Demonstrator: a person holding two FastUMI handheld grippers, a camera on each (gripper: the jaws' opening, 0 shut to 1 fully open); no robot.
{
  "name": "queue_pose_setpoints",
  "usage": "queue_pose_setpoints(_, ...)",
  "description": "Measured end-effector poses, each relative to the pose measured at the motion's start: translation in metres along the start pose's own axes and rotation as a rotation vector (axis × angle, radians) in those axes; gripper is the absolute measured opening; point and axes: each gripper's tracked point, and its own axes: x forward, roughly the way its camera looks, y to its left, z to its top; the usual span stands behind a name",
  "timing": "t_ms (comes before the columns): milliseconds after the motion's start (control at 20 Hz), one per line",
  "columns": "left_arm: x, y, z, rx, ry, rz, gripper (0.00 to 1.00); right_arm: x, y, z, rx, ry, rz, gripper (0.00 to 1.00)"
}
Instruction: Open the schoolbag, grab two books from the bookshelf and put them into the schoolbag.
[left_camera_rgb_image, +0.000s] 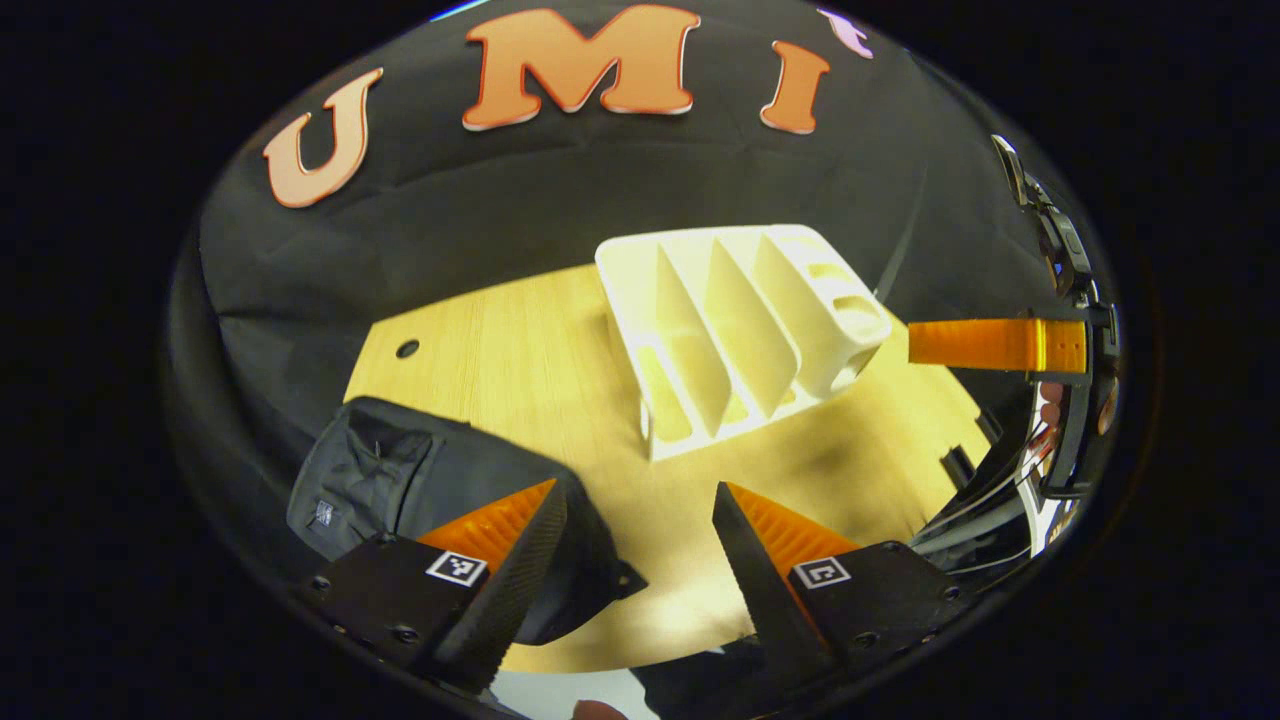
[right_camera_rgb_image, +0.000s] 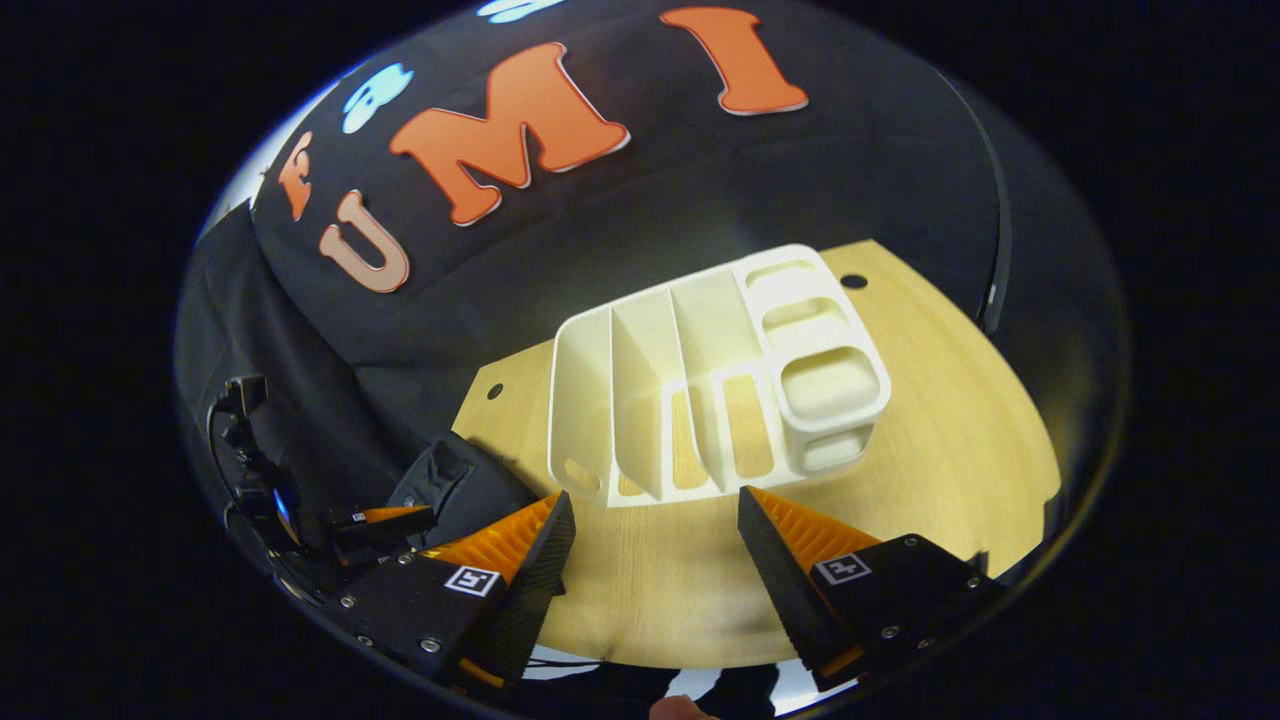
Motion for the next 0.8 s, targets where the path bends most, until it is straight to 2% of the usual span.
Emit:
queue_pose_setpoints(250, -0.028, -0.037, 0.055, -0.025, -0.217, 0.073, 0.97, -0.042, -0.003, 0.043, -0.181, -0.142, 0.001, 0.98)
queue_pose_setpoints(450, -0.078, -0.052, 0.103, -0.049, -0.42, 0.135, 0.96, -0.084, 0.008, 0.084, -0.279, -0.302, -0.002, 0.98)
queue_pose_setpoints(800, -0.135, -0.043, 0.167, -0.063, -0.702, 0.225, 0.96, -0.126, 0.047, 0.132, -0.331, -0.518, 0.012, 0.97)
